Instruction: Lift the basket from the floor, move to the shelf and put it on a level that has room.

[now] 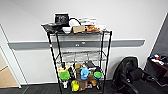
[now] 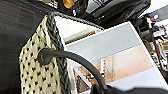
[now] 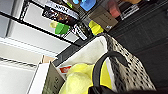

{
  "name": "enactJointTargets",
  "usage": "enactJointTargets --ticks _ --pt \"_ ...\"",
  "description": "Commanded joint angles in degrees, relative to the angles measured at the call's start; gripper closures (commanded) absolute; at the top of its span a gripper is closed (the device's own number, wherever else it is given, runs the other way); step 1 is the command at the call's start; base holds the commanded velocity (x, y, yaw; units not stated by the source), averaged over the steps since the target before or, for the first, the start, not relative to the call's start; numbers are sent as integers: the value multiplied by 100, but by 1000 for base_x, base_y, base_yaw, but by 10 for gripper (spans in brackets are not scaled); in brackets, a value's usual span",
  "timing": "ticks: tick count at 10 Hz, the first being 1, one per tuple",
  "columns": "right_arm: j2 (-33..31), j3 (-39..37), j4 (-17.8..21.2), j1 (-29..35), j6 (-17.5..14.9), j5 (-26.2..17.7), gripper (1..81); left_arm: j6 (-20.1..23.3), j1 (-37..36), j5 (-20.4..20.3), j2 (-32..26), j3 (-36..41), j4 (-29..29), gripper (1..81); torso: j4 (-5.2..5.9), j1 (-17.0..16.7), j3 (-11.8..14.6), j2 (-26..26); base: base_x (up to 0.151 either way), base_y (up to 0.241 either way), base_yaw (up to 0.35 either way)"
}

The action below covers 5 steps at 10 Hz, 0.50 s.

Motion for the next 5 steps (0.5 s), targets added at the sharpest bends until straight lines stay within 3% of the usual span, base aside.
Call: enactJointTargets --ticks 1,5 --pt "-242 838 -40 715 36 110 811 63 -765 -369 -188 674 -19 811 0 0 0 0 91 0 0" --pt "-533 1321 -57 583 10 277 811 81 -660 -413 -390 982 -2 811 0 2 0 2 79 0 0"
